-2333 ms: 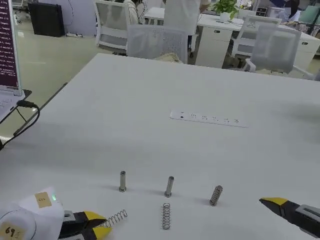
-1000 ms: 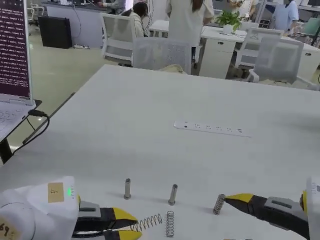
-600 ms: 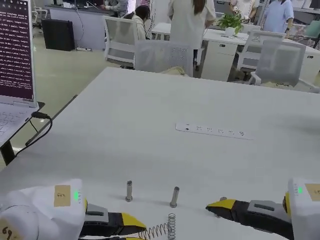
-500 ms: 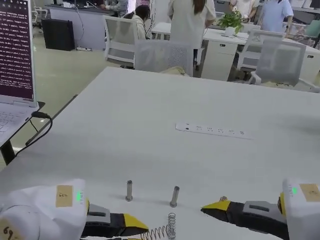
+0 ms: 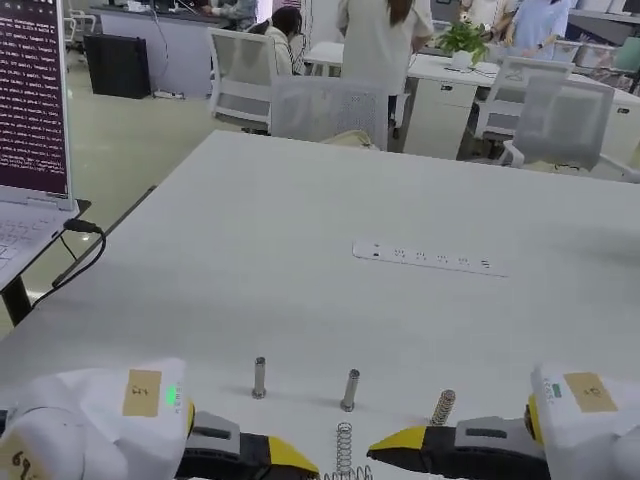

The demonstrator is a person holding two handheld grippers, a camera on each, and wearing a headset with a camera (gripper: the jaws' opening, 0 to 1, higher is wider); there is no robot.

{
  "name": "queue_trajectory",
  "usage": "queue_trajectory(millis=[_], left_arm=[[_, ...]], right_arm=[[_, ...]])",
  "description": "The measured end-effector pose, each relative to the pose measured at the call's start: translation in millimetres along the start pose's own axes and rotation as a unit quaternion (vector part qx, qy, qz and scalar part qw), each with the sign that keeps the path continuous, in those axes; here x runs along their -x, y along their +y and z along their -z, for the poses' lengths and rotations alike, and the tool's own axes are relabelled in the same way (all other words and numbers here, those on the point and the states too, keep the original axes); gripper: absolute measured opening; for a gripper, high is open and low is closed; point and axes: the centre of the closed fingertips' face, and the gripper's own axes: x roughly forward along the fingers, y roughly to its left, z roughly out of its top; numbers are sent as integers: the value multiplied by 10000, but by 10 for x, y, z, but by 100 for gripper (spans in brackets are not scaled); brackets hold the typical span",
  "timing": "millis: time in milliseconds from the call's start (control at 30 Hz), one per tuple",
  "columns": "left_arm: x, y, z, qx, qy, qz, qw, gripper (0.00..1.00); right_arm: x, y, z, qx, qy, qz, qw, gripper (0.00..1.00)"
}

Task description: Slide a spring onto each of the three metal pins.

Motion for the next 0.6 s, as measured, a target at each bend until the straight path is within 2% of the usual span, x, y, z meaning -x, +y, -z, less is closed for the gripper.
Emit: queue_trajectory(millis=[300, 433, 600], left_arm=[[-18, -52, -36, -24, -47, 112, 9999, 3], [-21, -73, -31, -28, -38, 161, 9999, 3], [-24, -73, -26, -38, -22, 159, 9999, 2]], right_arm=[[-21, 58, 25, 32, 73, -132, 9999, 16], [-9, 42, 31, 55, 96, -107, 9999, 11], [2, 45, -1, 118, 120, -112, 9998, 11]])
